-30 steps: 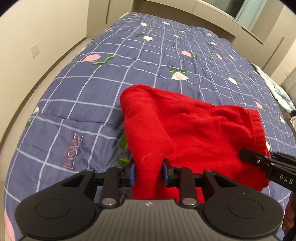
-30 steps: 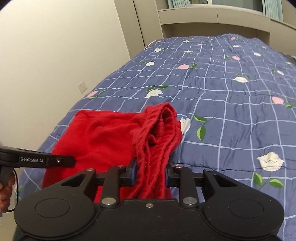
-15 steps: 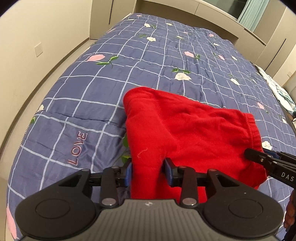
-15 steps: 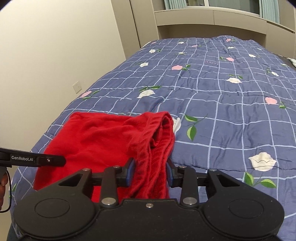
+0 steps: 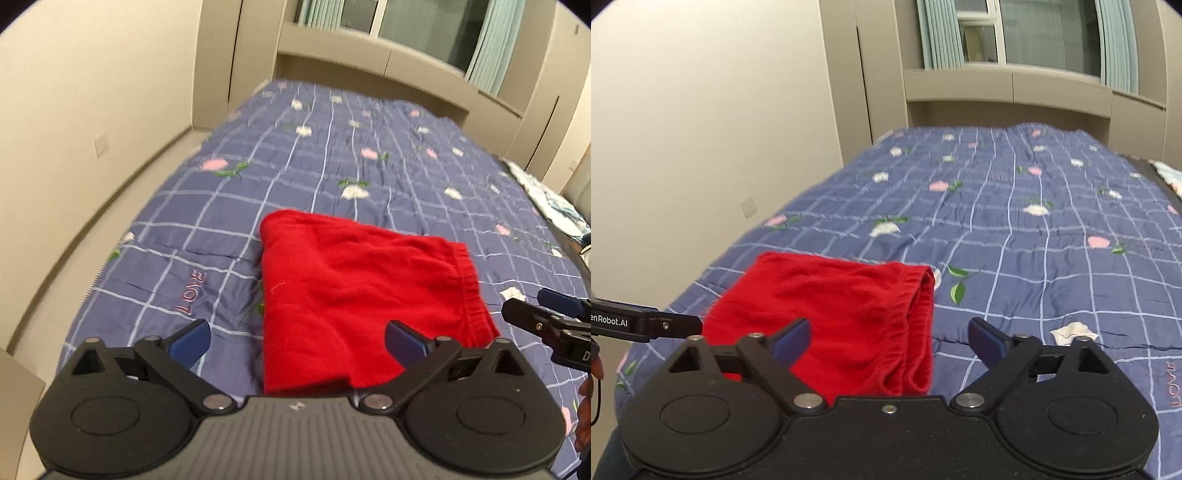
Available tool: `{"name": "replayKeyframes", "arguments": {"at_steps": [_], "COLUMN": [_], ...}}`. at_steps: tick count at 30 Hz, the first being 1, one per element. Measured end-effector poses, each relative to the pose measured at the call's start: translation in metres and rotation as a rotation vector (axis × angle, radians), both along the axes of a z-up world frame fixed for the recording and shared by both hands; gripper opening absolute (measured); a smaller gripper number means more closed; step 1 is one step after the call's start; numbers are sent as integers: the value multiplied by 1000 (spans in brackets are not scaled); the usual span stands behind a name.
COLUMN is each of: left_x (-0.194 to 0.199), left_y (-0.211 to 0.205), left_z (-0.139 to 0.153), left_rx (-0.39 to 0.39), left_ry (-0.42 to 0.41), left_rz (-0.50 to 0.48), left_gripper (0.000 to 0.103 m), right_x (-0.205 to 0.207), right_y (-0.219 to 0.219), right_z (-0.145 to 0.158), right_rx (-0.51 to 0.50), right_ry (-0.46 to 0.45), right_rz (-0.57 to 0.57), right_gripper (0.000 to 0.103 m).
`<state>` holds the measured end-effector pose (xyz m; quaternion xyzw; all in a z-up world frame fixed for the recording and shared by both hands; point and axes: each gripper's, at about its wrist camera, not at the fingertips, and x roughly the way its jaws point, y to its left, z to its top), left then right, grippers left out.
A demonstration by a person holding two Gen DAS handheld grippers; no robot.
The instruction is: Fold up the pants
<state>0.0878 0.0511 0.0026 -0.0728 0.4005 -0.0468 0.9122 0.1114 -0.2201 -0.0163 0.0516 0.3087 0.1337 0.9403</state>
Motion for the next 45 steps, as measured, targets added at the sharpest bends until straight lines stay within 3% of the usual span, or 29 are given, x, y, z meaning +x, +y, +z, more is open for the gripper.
{"name": "replayKeyframes", "arguments": {"at_steps": [8,19,28,45], "left_x": [-65,-120,-130,-127], "left_y": [-8,-17,-15,-17], "left_z": [15,8,-2,-5], "left_rx": [45,64,79,81], "left_ry": [-118,-173,-152,-130], "left_rz": [12,32,30,17], "left_gripper": [103,103,103,103], "right_x": [-63,-124,-143,-141], "right_y": [0,-8,-5,-4], "right_z": [17,8,1,-4], "right_rx": [14,57,28,31], "right_ry": [-111,-119,-144,-133], "right_rz": [2,-47,-33,-25], "right_gripper": [102,102,102,102]}}
